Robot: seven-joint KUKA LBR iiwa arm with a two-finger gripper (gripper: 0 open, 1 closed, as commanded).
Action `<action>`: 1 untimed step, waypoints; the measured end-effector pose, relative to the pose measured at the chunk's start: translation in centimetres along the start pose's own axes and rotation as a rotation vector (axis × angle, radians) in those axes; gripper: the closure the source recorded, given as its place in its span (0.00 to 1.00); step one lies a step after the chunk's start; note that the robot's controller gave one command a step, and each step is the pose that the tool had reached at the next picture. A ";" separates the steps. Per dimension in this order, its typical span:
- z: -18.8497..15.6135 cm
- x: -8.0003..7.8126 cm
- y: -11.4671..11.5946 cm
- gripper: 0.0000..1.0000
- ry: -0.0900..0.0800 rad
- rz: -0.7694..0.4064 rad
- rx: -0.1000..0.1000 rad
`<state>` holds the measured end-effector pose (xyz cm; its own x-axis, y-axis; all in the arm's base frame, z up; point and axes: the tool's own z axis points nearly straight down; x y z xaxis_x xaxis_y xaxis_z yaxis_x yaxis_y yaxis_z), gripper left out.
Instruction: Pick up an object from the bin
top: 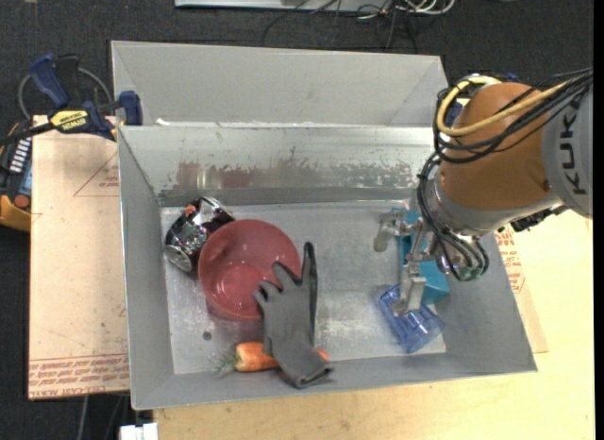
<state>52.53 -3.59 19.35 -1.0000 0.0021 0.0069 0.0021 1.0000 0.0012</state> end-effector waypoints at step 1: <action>-0.4 -0.2 0.0 0.00 -0.008 -0.002 0.001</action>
Offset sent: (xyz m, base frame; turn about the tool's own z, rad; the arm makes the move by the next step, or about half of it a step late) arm -0.0233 -0.0752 -0.1235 -0.0657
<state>52.70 -3.57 19.76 -1.0000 -0.0003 -0.0009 -0.0003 1.0000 0.0005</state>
